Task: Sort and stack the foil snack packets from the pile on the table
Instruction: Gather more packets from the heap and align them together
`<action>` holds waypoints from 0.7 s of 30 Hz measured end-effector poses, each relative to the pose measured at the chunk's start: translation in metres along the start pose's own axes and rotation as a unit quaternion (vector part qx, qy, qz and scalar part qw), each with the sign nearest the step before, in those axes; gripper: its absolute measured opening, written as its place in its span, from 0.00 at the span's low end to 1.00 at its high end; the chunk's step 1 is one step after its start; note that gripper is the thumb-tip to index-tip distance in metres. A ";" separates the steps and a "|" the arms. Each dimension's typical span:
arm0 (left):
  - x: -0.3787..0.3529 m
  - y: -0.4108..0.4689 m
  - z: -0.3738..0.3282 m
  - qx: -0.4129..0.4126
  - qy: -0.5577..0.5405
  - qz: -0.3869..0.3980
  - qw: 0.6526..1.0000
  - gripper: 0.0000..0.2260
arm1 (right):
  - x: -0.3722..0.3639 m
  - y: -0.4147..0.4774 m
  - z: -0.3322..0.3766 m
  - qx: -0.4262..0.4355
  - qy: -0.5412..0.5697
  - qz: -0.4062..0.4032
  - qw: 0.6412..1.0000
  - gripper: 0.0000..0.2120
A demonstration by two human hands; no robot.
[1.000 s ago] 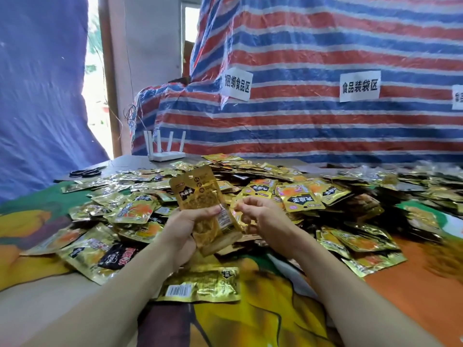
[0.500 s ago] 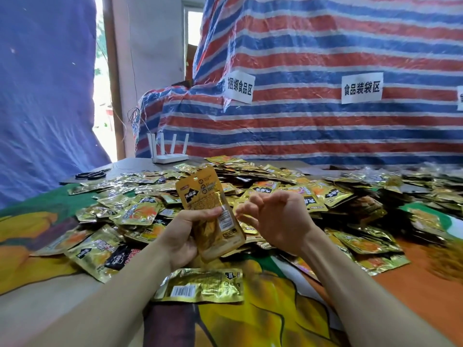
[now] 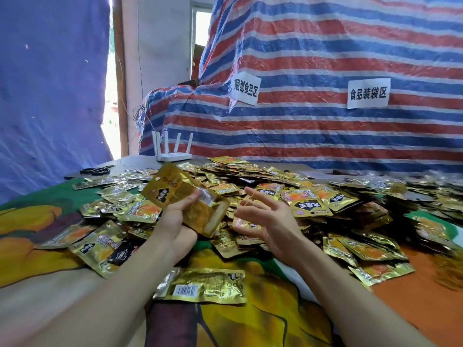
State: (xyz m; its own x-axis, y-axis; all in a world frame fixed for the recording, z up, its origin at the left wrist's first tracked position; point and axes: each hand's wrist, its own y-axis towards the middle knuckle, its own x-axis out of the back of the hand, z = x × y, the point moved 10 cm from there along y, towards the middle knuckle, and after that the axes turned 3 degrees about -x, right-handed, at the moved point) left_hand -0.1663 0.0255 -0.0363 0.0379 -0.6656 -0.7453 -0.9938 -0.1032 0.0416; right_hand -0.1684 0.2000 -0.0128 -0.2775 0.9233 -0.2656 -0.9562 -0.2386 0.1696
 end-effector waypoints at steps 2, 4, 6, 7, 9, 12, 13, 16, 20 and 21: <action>0.002 0.000 -0.006 -0.019 -0.015 -0.016 1.000 0.03 | -0.014 -0.002 -0.010 -0.018 -0.031 0.026 0.999 0.38; 0.000 -0.003 -0.005 -0.024 -0.005 -0.020 1.000 0.10 | -0.030 -0.004 -0.019 -0.030 -0.044 0.058 0.997 0.38; -0.003 -0.008 -0.001 -0.023 0.015 -0.023 0.999 0.18 | -0.045 -0.006 -0.024 -0.025 -0.050 0.083 0.995 0.34; -0.004 -0.010 0.002 -0.020 0.026 -0.024 0.999 0.20 | -0.050 -0.006 -0.025 -0.017 -0.053 0.091 0.994 0.33; -0.004 -0.013 0.005 -0.019 0.041 -0.034 0.998 0.24 | -0.054 -0.005 -0.026 0.001 -0.052 0.094 0.994 0.34; 0.002 -0.016 0.005 -0.028 0.045 -0.077 0.996 0.26 | -0.052 -0.006 -0.021 0.046 -0.068 0.069 0.994 0.36; 0.005 -0.017 0.006 -0.033 0.044 -0.094 0.994 0.27 | -0.050 -0.008 -0.018 0.063 -0.085 0.056 0.993 0.36; 0.007 -0.021 0.012 -0.042 0.064 -0.113 0.991 0.33 | -0.049 -0.013 -0.006 0.115 -0.132 0.018 0.984 0.39; 0.005 -0.022 0.020 -0.046 0.132 -0.109 0.984 0.32 | -0.046 -0.018 0.006 0.151 -0.212 -0.024 0.965 0.45; 0.002 -0.022 0.023 -0.032 0.132 -0.093 0.986 0.30 | -0.045 -0.017 0.007 0.146 -0.212 -0.022 0.966 0.45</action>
State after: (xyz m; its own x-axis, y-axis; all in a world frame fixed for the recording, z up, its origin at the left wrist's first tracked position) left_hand -0.1472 0.0431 -0.0537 0.2535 -0.7985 -0.5459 -0.9586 -0.2829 -0.0314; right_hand -0.1385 0.1646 0.0028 -0.1154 0.9856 0.1235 -0.8814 -0.1589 0.4448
